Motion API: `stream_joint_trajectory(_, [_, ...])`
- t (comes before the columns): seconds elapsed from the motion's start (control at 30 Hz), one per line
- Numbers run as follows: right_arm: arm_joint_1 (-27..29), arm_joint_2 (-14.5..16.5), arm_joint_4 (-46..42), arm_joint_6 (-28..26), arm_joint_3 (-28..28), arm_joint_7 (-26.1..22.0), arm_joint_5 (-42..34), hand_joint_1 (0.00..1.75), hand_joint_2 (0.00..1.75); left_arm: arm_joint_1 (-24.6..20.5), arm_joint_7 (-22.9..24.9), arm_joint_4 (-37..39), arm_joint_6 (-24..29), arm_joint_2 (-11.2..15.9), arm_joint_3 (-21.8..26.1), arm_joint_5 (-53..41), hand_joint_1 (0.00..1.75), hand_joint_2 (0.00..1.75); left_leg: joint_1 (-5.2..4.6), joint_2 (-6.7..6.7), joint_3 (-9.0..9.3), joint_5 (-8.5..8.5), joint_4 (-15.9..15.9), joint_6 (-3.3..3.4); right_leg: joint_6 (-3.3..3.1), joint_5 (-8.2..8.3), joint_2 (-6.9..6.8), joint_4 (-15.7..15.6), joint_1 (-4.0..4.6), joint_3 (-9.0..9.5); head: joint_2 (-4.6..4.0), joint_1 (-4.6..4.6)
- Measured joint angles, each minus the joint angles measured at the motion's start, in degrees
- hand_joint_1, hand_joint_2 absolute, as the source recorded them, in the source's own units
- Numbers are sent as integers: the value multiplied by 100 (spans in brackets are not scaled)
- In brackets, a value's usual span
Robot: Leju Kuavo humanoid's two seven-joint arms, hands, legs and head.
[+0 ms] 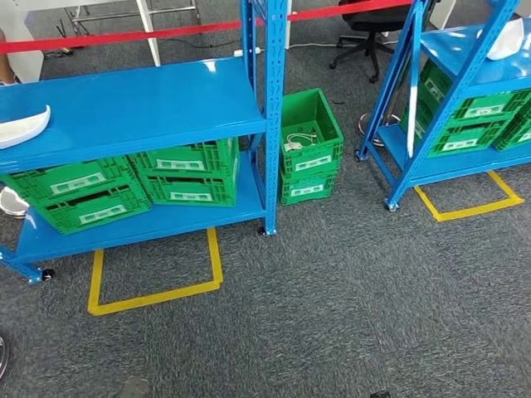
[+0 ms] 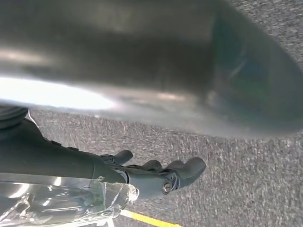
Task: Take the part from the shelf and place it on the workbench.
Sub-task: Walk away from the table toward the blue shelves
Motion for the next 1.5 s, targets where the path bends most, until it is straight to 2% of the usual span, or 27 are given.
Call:
stream_joint_trajectory(0.07, [-2, -1, 5, -51, 2, 4, -34, 0, 0, 3, -7, 16, 10, 5, -18, 44, 0, 0, 13, -34, -9, 1, 3, 5, 32, -342, -9, 747, -14, -337, 0, 11])
stream_joint_trajectory(0.1, [0, -4, 9, -67, 2, 4, -46, 0, 0, 4, -10, 29, 11, 4, -29, 63, 0, 0, 20, -67, -12, 2, 5, -4, 48, -380, -10, 938, -22, -421, 0, 9])
stream_joint_trajectory(0.13, [4, -9, 14, -80, 0, 5, -54, 0, 0, 4, -12, 41, 12, 4, -38, 77, 0, 0, 31, -115, -13, 3, 10, -21, 63, -305, -6, 905, -31, -396, 0, 11])
stream_joint_trajectory(0.17, [6, -16, 19, -91, -2, 5, -62, 0, 0, 2, -13, 50, 12, 2, -45, 87, 0, 0, 47, -160, -13, 2, 19, -44, 79, -134, 7, 637, -45, -250, 0, 10])
stream_joint_trajectory(0.23, [-5, -30, 35, -110, -4, 5, -78, 0, 0, -1, -14, 57, 15, 4, -62, 100, 0, 0, 68, -249, -25, -18, 68, -118, 106, 184, 124, -146, -79, 170, 0, 22])
stream_joint_trajectory(0.27, [-20, -34, 45, -117, -2, 5, -87, 0, 0, -2, -14, 59, 19, 7, -73, 106, 0, 0, 70, -282, -37, -30, 96, -160, 81, 259, 183, -422, -89, 312, 0, 22])
stream_joint_trajectory(0.3, [-35, -35, 55, -125, -1, 4, -96, 0, 0, 0, -15, 61, 22, 11, -83, 116, 0, 0, 69, -312, -52, -36, 114, -203, 39, 266, 229, -548, -87, 374, 0, 26])
stream_joint_trajectory(0.37, [-58, -37, 68, -138, -1, 3, -115, 0, 0, 5, -16, 69, 26, 15, -96, 141, 0, 0, 85, -358, -77, -24, 110, -281, -91, 256, 208, -542, -60, 378, 0, 23])
stream_joint_trajectory(0.4, [-64, -39, 72, -144, -4, -1, -126, 0, 0, 10, -16, 74, 26, 18, -99, 154, 0, 0, 97, -322, -90, -27, 122, -312, -144, 271, 175, -539, -53, 383, 0, 26])
stream_joint_trajectory(0.43, [-67, -40, 74, -148, -8, -7, -135, 0, 0, 13, -16, 79, 27, 19, -104, 164, 0, 0, 98, -214, -130, -82, 200, -336, -192, 291, 141, -542, -51, 391, 0, 17])
stream_joint_trajectory(0.47, [-64, -41, 80, -151, -11, -15, -146, 0, 0, 9, -16, 81, 28, 20, -111, 174, 0, 0, 93, -70, -223, -205, 397, -353, -231, 309, 99, -551, -51, 391, 0, 3])
stream_joint_trajectory(0.53, [-46, -42, 99, -155, -13, -37, -170, 0, 0, -16, -17, 82, 29, 17, -129, 195, 0, 0, 74, 210, -570, -598, 1122, -366, -267, 319, 3, -556, -37, 374, 0, -22])
stream_joint_trajectory(0.57, [-36, -46, 114, -156, -13, -50, -182, 0, 0, -27, -17, 83, 29, 17, -137, 209, 0, 0, 73, 255, -763, -765, 1517, -370, -273, 317, -50, -555, -28, 366, 0, -25])
stream_joint_trajectory(0.6, [-32, -51, 131, -158, -13, -63, -192, 0, 0, -29, -16, 83, 29, 20, -141, 226, 0, 0, 73, 270, -889, -836, 1778, -370, -275, 315, -96, -555, -21, 360, 0, -24])
stream_joint_trajectory(0.63, [-36, -56, 147, -159, -13, -76, -198, 0, 0, -24, -16, 83, 29, 24, -148, 244, 0, 0, 72, 275, -912, -792, 1833, -363, -275, 313, -133, -554, -17, 358, 0, -25])
stream_joint_trajectory(0.67, [-44, -62, 163, -160, -13, -87, -203, 0, 0, -18, -15, 83, 29, 29, -158, 262, 0, 0, 71, 278, -819, -644, 1653, -351, -271, 310, -158, -554, -16, 361, 0, -26])
stream_joint_trajectory(0.73, [-70, -66, 192, -162, -13, -98, -209, 0, 0, -16, -12, 83, 31, 40, -178, 288, 0, 0, 64, 326, -414, -266, 882, -318, -245, 294, -191, -551, -7, 377, 0, -27])
stream_joint_trajectory(0.8, [-91, -75, 216, -162, -13, -101, -216, 0, 0, -34, -2, 84, 33, 42, -196, 303, 0, 0, 59, 368, -127, -100, 315, -290, -200, 264, -209, -537, 25, 367, 0, -26])
stream_joint_trajectory(0.83, [-97, -89, 227, -162, -13, -101, -221, 0, 0, -40, 3, 84, 36, 37, -207, 311, 0, 0, 59, 373, -84, -98, 216, -289, -231, 242, -215, -535, 44, 354, 0, -26])
stream_joint_trajectory(0.93, [-112, -127, 262, -162, -13, -101, -236, 0, 0, -37, 24, 89, 51, 35, -232, 335, 0, 0, 51, 351, -82, -95, 187, -284, -383, 239, -224, -568, 58, 348, 0, -21])
stream_joint_trajectory(0.97, [-118, -132, 277, -162, -12, -96, -242, 0, 0, -37, 30, 91, 58, 40, -235, 338, 0, 0, 42, 348, -82, -96, 187, -267, -362, 260, -224, -590, 54, 357, 0, -20])
stream_joint_trajectory(1.07, [-140, -152, 340, -162, -13, -51, -285, 0, 0, -47, 34, 103, 72, 45, -254, 341, 0, 0, 30, 346, -84, -100, 188, -219, -239, 306, -223, -661, 40, 391, 0, -21])
stream_joint_trajectory(1.2, [-158, -176, 410, -158, -15, 19, -326, 0, 0, -69, 36, 127, 87, 50, -275, 350, 0, 0, 15, 347, -84, -103, 193, -188, -108, 324, -223, -699, 18, 407, 0, -23])
stream_joint_trajectory(1.3, [-192, -188, 492, -158, -35, 118, -360, 0, 0, -93, 37, 158, 98, 55, -284, 398, 0, 0, 11, 347, -83, -101, 193, -183, -79, 329, -223, -702, 12, 406, 0, -24])
stream_joint_trajectory(1.37, [-217, -201, 555, -158, -49, 169, -371, 0, 0, -117, 32, 182, 94, 56, -297, 437, 0, 87, 11, 347, -83, -99, 193, -180, -74, 331, -223, -701, 13, 404, 0, -25])
stream_joint_trajectory(1.43, [-237, -214, 603, -159, -55, 201, -378, 0, 87, -140, 27, 204, 91, 57, -317, 455, 0, 175, 13, 347, -82, -95, 193, -177, -74, 331, -223, -700, 18, 404, 0, -26])
stream_joint_trajectory(1.5, [-255, -226, 640, -160, -62, 217, -379, 0, 175, -159, 25, 227, 85, 57, -334, 463, 0, 175, 17, 347, -82, -92, 192, -176, -74, 331, -223, -697, 24, 404, 0, -26])
